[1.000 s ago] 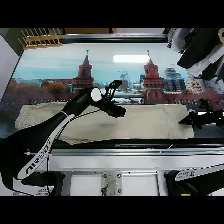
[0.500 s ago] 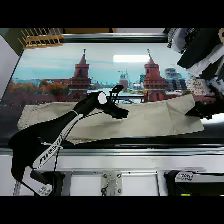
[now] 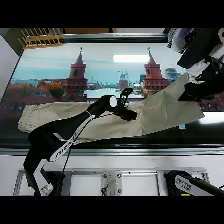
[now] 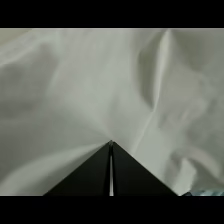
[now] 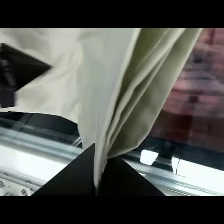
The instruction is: Fold the clothes and pants, and hang the long-sleeved shirts on hangers.
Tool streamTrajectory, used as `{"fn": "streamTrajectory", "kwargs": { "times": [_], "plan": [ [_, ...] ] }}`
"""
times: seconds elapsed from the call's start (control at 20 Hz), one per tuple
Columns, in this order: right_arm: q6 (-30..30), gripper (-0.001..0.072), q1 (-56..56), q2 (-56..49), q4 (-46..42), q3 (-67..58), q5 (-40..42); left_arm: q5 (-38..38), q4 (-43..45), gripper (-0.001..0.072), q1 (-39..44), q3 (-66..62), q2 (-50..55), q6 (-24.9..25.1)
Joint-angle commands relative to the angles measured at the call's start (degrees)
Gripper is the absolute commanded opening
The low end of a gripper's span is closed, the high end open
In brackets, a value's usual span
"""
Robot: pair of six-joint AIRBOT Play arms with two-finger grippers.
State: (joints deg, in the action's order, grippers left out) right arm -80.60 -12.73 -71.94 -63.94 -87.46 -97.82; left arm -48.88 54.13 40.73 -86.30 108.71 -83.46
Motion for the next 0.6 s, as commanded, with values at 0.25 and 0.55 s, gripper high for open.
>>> {"fn": "streamTrajectory", "kwargs": {
  "times": [0.25,0.55],
  "plan": [
    [-8.3,0.0005,17.1,1.0,-0.6,-5.7,-1.2,-6.5,-0.1,0.0008,1.9,-11.6,8.7,0.2],
    [-11.2,0.0005,24.0,-0.4,-0.3,-6.0,1.3,-12.6,1.9,0.0008,-3.7,-16.8,6.4,0.0]
  ]
}}
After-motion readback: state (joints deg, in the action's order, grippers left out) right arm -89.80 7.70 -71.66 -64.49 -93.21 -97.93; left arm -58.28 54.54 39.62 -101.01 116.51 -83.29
